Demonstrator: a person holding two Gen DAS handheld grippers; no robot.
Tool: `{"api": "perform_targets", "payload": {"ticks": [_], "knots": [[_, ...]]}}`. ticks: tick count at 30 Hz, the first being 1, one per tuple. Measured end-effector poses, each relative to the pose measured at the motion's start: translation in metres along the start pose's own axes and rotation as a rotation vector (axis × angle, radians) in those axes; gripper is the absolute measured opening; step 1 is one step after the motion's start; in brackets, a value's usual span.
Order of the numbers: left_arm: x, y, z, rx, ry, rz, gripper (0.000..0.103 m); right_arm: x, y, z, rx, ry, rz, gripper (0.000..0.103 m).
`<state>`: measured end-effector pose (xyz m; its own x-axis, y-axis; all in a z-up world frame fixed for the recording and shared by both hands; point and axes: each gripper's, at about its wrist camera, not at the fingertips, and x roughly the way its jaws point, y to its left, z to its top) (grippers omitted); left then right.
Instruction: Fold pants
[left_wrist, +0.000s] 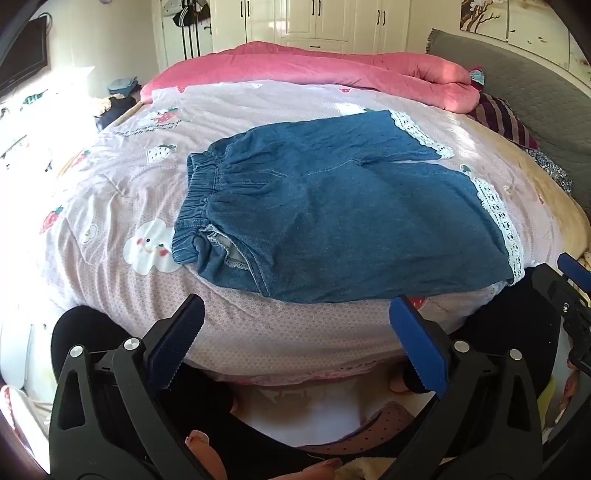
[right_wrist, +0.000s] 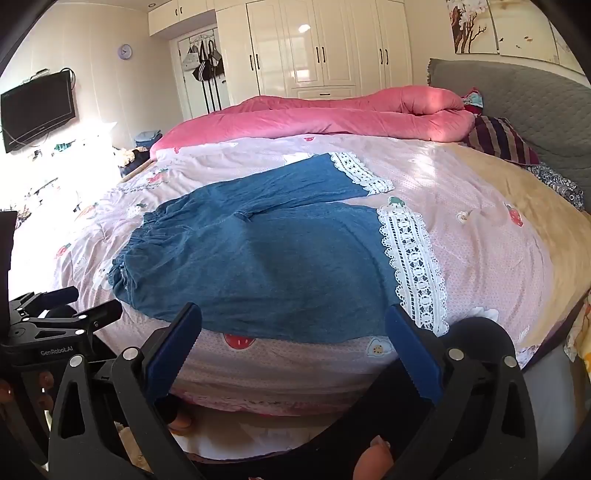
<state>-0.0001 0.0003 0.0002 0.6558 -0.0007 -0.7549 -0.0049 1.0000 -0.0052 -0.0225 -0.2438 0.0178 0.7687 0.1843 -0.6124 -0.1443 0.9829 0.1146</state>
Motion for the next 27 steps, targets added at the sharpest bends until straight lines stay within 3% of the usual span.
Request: {"api": "perform_targets", "payload": {"ticks": [27], "knots": [[-0.009, 0.005, 0.004, 0.002, -0.024, 0.002, 0.095, 0.000, 0.009, 0.001, -0.031, -0.006, -0.005, 0.099]]}}
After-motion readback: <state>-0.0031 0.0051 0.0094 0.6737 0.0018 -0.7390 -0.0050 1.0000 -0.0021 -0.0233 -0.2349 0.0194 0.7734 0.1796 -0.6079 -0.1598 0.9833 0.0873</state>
